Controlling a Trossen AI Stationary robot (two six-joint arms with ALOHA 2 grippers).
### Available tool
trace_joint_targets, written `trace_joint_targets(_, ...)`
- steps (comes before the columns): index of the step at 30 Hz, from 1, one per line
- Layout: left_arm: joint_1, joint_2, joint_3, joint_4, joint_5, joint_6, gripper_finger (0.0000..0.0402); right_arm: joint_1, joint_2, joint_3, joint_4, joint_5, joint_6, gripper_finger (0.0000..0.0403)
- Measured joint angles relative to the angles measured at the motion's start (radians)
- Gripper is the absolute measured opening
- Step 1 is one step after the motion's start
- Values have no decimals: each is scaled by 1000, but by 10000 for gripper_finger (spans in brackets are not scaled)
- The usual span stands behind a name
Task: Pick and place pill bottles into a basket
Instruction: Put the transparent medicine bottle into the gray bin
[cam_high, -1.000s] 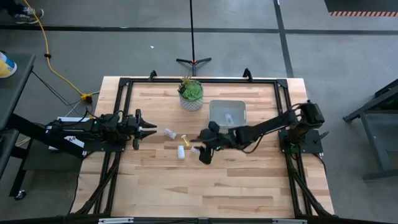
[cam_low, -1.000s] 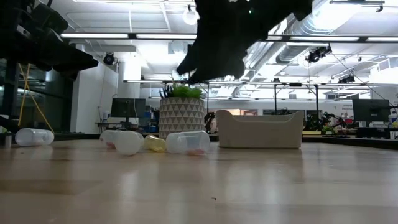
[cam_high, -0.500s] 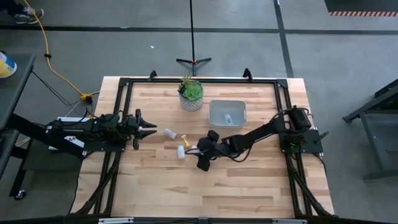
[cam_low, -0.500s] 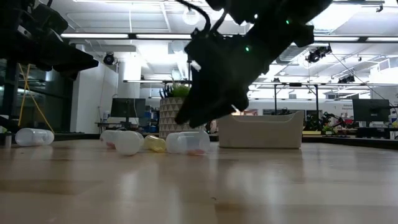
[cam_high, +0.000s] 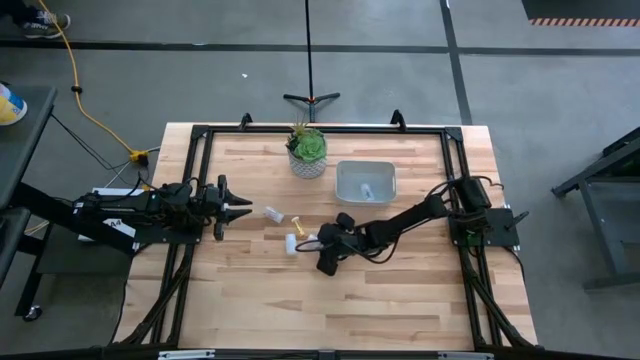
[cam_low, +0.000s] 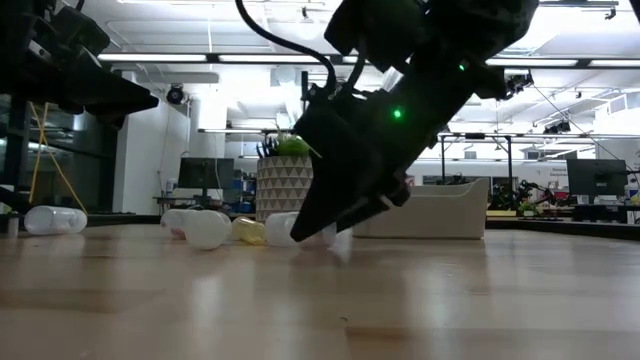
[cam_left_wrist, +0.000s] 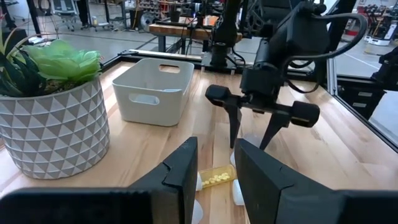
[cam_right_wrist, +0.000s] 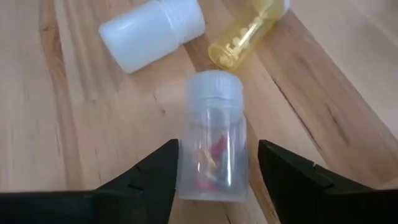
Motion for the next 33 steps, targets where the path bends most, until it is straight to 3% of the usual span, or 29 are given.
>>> trace_joint_targets(7,0,0,0,0,-1,0,143,-3,-8,15,-2,-24,71,130)
trace_joint_targets(10,0,0,0,0,-1,0,143,-14,-27,49,-2,-33,113,130)
trace_joint_targets(15,0,1,0,0,-2,0,143,-46,-99,114,-21,103,39,130)
trace_joint_targets(18,0,1,0,0,-2,0,143,-76,-166,156,-206,235,73,130)
trace_joint_targets(23,0,2,0,0,-1,0,143,-149,-266,174,-688,381,351,134)
trace_joint_targets(27,0,2,0,0,-1,0,143,-214,-292,173,-916,318,545,138)
trace_joint_targets(33,0,2,0,0,-1,0,143,-292,-291,84,-751,150,560,133)
